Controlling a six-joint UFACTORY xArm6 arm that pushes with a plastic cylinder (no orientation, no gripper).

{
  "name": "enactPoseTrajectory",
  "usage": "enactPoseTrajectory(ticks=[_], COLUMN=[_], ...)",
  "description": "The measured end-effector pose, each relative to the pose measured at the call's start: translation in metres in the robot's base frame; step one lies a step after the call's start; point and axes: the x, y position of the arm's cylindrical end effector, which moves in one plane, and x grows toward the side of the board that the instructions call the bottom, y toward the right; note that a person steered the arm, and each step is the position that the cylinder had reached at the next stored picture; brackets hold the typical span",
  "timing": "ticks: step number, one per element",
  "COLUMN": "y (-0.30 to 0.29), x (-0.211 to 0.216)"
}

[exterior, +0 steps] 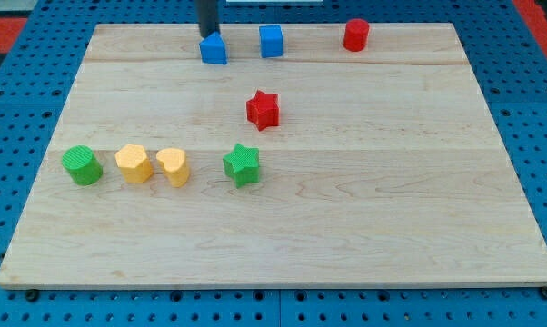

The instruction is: Place a green circle to the top left of the yellow hexagon

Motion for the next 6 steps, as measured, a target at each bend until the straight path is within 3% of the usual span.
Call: enactPoseTrajectory(ticks=[2, 5, 6], y=[0.013, -0.176, -0.195], x=[0.022, -0.032, -0.032])
